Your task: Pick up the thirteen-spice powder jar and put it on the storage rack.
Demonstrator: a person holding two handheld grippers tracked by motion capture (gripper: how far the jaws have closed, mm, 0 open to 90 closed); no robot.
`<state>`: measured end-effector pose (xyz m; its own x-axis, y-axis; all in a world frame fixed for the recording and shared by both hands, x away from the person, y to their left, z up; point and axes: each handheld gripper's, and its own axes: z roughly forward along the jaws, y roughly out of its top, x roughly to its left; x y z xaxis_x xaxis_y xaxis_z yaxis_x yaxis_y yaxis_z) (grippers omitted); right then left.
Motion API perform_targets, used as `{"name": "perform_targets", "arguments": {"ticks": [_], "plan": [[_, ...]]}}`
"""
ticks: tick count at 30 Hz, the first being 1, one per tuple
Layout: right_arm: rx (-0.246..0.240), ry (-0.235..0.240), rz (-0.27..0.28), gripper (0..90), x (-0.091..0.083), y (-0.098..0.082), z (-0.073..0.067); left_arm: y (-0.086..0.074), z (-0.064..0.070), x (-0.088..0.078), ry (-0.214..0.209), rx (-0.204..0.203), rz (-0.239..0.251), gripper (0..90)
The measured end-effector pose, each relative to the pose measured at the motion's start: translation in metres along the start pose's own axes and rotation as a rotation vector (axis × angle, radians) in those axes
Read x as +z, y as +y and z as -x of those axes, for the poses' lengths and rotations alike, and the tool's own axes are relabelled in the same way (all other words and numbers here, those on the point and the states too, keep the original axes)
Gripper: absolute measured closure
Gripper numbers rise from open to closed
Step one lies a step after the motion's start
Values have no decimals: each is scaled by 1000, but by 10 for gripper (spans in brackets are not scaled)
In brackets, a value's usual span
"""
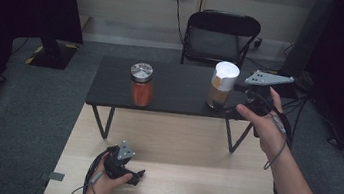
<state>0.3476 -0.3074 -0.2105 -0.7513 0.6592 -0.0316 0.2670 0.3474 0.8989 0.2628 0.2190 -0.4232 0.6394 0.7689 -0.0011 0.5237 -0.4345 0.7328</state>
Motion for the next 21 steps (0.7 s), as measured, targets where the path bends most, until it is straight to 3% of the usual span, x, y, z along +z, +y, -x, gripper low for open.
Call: {"name": "perform_targets", "arguments": {"ticks": [21], "plan": [[-3, 23, 28, 5, -7, -23, -6, 0, 0, 0, 0, 1, 0, 0]]}}
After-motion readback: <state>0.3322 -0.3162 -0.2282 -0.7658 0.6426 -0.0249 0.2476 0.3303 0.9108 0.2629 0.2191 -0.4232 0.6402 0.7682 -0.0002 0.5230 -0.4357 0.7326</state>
